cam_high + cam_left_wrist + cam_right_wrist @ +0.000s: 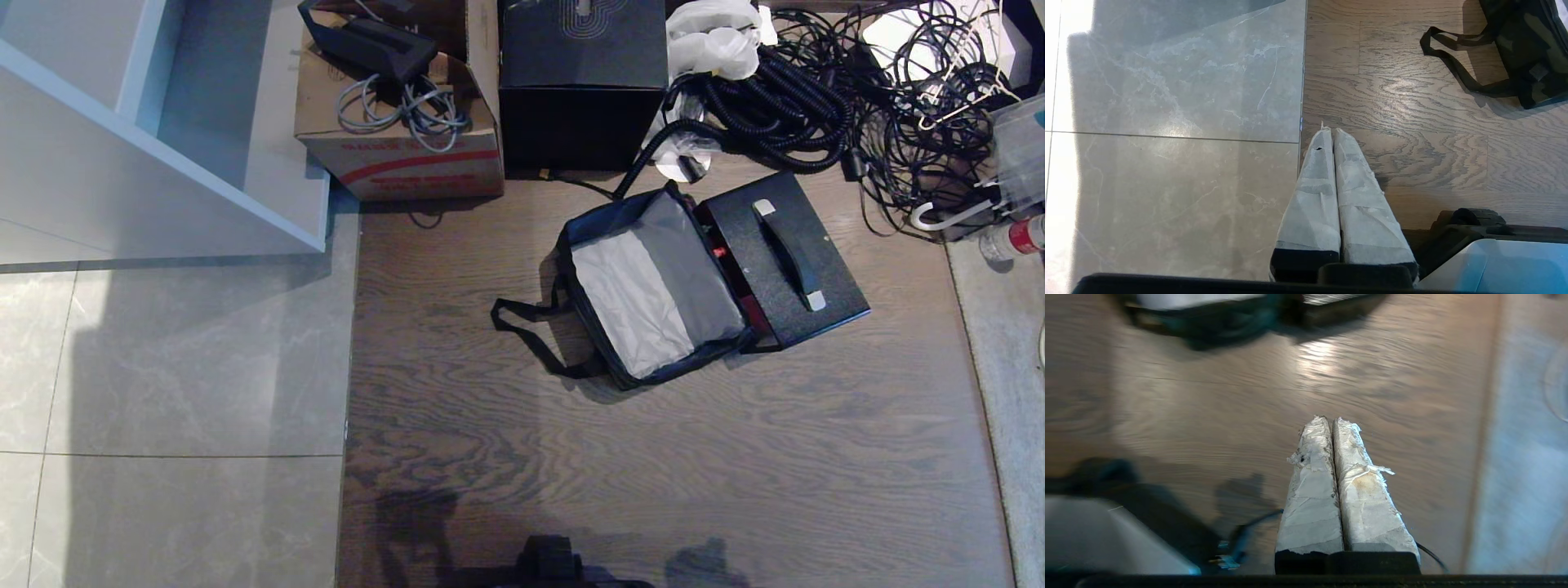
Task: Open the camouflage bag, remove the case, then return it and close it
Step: Grip the handle again
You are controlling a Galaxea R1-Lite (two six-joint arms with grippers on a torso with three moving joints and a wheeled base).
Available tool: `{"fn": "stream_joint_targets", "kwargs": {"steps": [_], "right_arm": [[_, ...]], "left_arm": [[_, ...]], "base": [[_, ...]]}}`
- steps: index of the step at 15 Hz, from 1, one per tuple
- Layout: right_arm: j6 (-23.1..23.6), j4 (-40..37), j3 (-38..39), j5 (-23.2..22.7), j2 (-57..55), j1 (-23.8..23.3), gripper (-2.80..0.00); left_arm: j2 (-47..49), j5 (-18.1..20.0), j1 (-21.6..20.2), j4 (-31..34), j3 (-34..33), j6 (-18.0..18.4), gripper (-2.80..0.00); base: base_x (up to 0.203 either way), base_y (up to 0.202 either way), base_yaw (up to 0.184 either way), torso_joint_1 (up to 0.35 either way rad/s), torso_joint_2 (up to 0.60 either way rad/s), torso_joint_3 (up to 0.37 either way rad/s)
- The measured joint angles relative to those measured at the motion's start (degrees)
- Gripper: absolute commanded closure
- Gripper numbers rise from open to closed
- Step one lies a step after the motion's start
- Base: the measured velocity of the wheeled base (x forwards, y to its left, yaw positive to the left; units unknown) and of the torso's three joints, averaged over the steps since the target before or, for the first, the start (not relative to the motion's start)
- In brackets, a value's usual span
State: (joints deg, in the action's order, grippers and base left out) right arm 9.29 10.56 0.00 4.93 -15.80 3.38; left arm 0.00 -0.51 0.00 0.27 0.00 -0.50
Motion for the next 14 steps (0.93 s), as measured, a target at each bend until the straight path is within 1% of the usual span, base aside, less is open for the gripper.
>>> {"fn": "stream_joint_targets", "kwargs": {"steps": [1, 2, 5, 10, 14], "right_arm": [[-0.3, 0.1, 0.0, -3.7, 1.0, -0.6, 0.00], [-0.5, 0.1, 0.0, -5.5, 1.6, -1.0, 0.00], [-0.4, 0.1, 0.0, -5.9, 4.2, -1.8, 0.00], [-0.2, -0.1, 0.0, -5.9, 13.2, -2.5, 0.00], [-0.5, 0.0, 0.0, -5.9, 15.5, -2.6, 0.00]], "left_arm": [[0.0, 0.0, 0.0, 0.0, 0.0, 0.0, 0.00], [0.0, 0.0, 0.0, 0.0, 0.0, 0.0, 0.00], [0.0, 0.0, 0.0, 0.0, 0.0, 0.0, 0.00], [0.0, 0.0, 0.0, 0.0, 0.0, 0.0, 0.00], [0.0, 0.0, 0.0, 0.0, 0.0, 0.0, 0.00]], "base": [[0.000, 0.000, 0.000, 0.000, 0.00, 0.000], [0.000, 0.000, 0.000, 0.000, 0.00, 0.000], [0.000, 0.000, 0.000, 0.000, 0.00, 0.000], [0.000, 0.000, 0.000, 0.000, 0.00, 0.000], [0.000, 0.000, 0.000, 0.000, 0.00, 0.000]]}}
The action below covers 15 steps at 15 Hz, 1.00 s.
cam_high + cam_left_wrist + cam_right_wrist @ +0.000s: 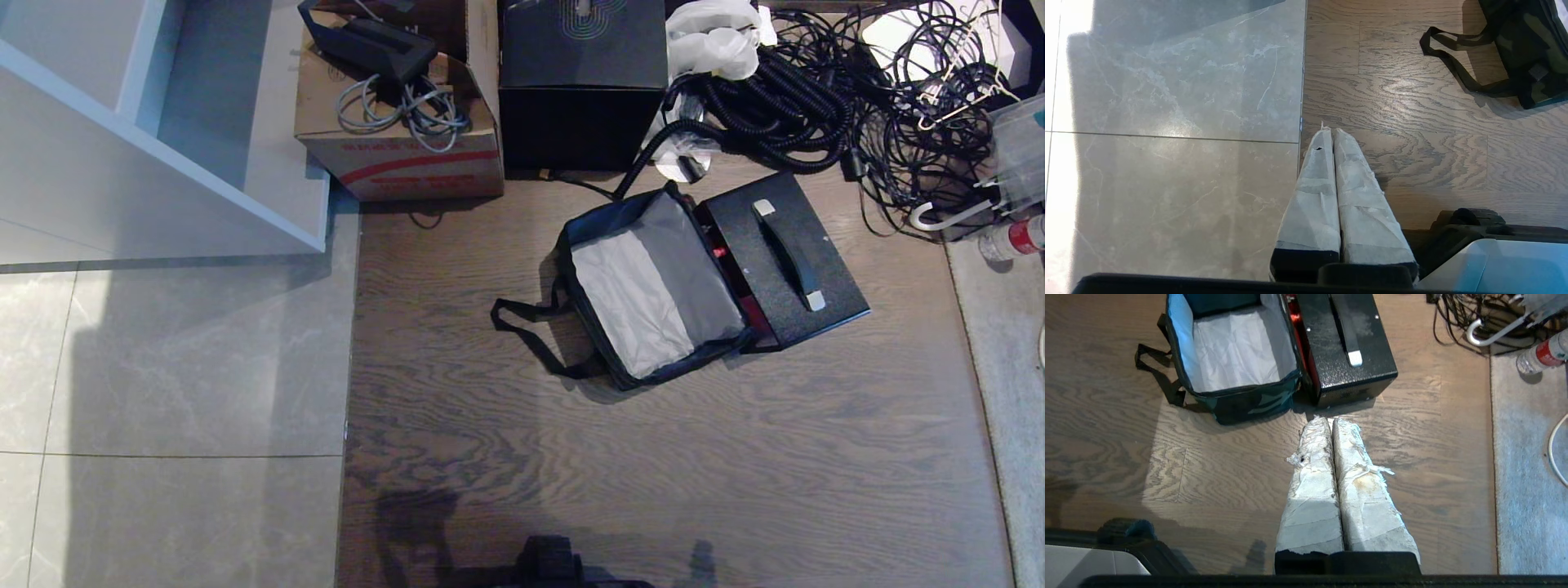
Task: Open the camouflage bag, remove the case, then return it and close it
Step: Grip the handle again
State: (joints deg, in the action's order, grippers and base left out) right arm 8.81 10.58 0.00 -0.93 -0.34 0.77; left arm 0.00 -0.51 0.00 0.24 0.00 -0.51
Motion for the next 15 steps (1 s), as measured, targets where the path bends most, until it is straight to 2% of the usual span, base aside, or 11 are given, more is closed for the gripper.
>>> {"fn": "stream_joint_targets", "kwargs": {"steps": [15], "right_arm": [[-1.5, -0.1, 0.0, 0.0, 0.5, 0.0, 0.00]], "left_arm": [[0.0, 0.0, 0.0, 0.0, 0.0, 0.0, 0.00]], "base": [[0.000, 0.000, 0.000, 0.000, 0.00, 0.000]]}}
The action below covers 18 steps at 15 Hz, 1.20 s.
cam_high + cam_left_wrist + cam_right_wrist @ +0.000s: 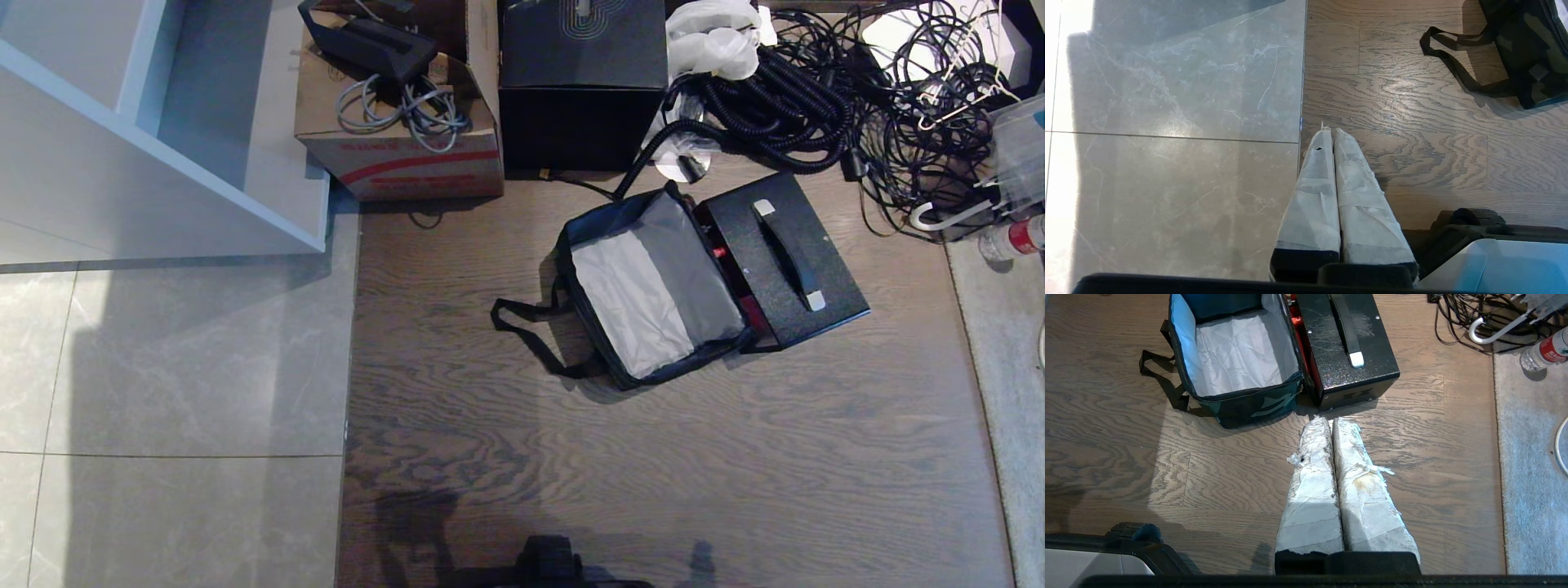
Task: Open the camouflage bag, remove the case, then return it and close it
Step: Grip the handle again
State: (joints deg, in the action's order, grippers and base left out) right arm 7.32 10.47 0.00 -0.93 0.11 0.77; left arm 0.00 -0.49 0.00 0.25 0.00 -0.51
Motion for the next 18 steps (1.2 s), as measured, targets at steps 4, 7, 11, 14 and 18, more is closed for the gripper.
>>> {"fn": "stream_joint_targets", "kwargs": {"steps": [4, 7, 11, 14, 18], "right_arm": [[0.0, 0.0, 0.0, 0.0, 0.0, 0.0, 0.00], [0.0, 0.0, 0.0, 0.0, 0.0, 0.0, 0.00], [0.0, 0.0, 0.0, 0.0, 0.0, 0.0, 0.00], [0.0, 0.0, 0.0, 0.0, 0.0, 0.0, 0.00], [-4.5, -1.2, 0.0, 0.4, 0.0, 0.0, 0.00]], "left_arm": [[0.0, 0.0, 0.0, 0.0, 0.0, 0.0, 0.00], [0.0, 0.0, 0.0, 0.0, 0.0, 0.0, 0.00], [0.0, 0.0, 0.0, 0.0, 0.0, 0.0, 0.00], [0.0, 0.0, 0.0, 0.0, 0.0, 0.0, 0.00], [0.0, 0.0, 0.0, 0.0, 0.0, 0.0, 0.00]], "base": [[0.000, 0.000, 0.000, 0.000, 0.00, 0.000], [0.000, 0.000, 0.000, 0.000, 0.00, 0.000], [0.000, 0.000, 0.000, 0.000, 0.00, 0.000], [0.000, 0.000, 0.000, 0.000, 0.00, 0.000], [0.000, 0.000, 0.000, 0.000, 0.00, 0.000]]}}
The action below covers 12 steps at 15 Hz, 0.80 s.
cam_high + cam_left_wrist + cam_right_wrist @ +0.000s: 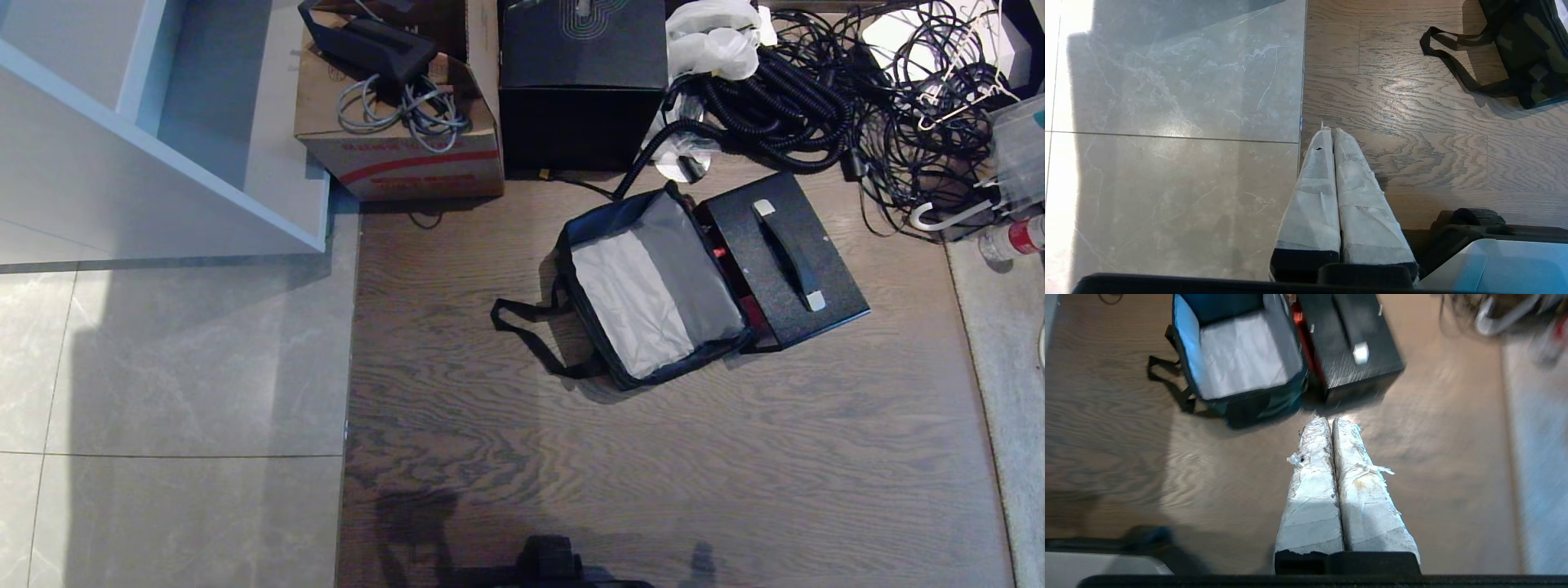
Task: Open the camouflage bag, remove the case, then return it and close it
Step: Grip the handle again
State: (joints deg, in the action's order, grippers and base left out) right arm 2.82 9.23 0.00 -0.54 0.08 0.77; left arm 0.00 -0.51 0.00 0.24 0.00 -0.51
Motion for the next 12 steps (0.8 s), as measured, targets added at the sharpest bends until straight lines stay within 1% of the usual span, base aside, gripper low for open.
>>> {"fn": "stream_joint_targets", "kwargs": {"steps": [1, 2, 6, 12], "right_arm": [[-2.9, -1.8, 0.0, 0.7, 0.0, 0.0, 0.00], [-3.8, -2.6, 0.0, 1.0, 0.0, 0.0, 0.00], [-2.9, -1.8, 0.0, 1.1, -0.1, 0.0, 0.00], [-3.3, -1.8, 0.0, 1.2, -0.1, 0.0, 0.00]], "left_arm": [[0.0, 0.0, 0.0, 0.0, 0.0, 0.0, 0.00], [0.0, 0.0, 0.0, 0.0, 0.0, 0.0, 0.00], [0.0, 0.0, 0.0, 0.0, 0.0, 0.0, 0.00], [0.0, 0.0, 0.0, 0.0, 0.0, 0.0, 0.00]], "base": [[0.000, 0.000, 0.000, 0.000, 0.00, 0.000], [0.000, 0.000, 0.000, 0.000, 0.00, 0.000], [0.000, 0.000, 0.000, 0.000, 0.00, 0.000], [0.000, 0.000, 0.000, 0.000, 0.00, 0.000]]}}
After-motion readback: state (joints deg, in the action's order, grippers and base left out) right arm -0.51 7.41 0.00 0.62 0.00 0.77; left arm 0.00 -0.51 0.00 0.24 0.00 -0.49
